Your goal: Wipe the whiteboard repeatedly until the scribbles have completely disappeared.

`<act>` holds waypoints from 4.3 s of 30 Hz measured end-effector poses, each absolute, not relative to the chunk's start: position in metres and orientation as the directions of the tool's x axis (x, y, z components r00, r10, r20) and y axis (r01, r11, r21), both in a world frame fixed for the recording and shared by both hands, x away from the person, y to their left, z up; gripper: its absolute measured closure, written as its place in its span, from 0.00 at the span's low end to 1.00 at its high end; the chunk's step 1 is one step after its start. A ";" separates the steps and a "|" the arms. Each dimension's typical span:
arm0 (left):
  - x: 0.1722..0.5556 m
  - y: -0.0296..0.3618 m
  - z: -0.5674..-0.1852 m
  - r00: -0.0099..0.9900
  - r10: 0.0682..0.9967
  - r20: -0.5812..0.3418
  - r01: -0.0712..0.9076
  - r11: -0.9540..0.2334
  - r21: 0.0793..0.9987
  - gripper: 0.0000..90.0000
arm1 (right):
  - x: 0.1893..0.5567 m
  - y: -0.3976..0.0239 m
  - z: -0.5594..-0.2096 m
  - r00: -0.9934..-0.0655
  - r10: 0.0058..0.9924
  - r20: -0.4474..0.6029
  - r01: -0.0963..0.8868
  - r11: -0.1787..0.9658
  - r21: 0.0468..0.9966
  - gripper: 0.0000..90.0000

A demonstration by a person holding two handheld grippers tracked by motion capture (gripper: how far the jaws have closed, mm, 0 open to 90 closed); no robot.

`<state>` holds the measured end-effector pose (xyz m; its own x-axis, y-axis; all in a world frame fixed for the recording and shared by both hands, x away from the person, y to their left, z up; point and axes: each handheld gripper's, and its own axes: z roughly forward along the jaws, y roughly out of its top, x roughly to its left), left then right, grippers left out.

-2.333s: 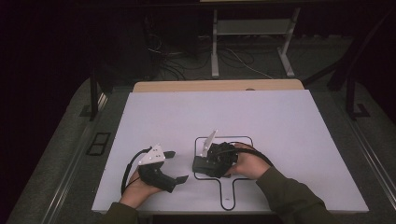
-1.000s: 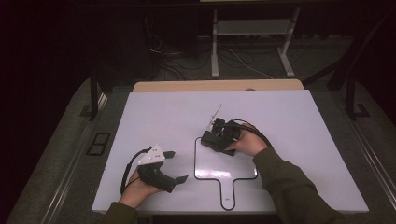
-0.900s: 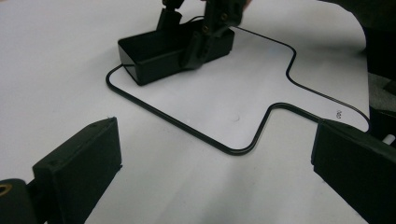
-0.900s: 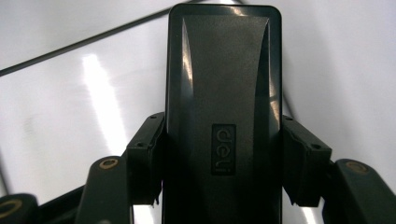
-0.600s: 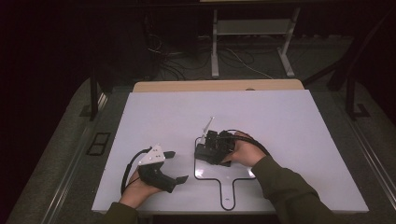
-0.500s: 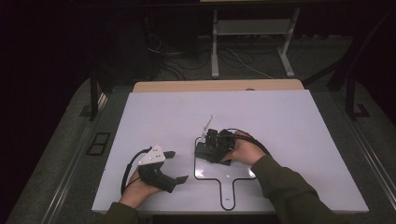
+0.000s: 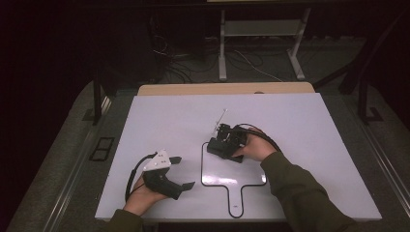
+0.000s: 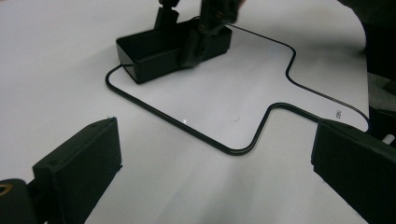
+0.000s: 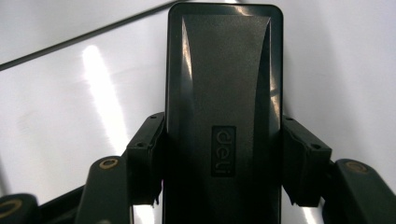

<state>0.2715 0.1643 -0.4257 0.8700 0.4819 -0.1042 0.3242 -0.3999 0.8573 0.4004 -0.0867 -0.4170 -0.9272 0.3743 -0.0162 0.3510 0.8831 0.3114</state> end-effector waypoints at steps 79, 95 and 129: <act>0.271 0.165 -0.424 0.871 0.482 -0.095 0.316 -0.401 0.860 0.01 | 0.424 -0.050 -0.422 -0.909 0.416 0.000 0.382 0.835 0.395 0.43; 0.270 0.167 -0.424 0.871 0.483 -0.091 0.313 -0.401 0.861 0.01 | 0.425 -0.055 -0.423 -0.900 0.435 -0.021 0.389 0.824 0.413 0.43; 0.270 0.168 -0.424 0.867 0.490 -0.091 0.315 -0.397 0.862 0.01 | 0.411 -0.059 -0.425 -0.933 0.359 -0.007 0.318 0.836 0.448 0.43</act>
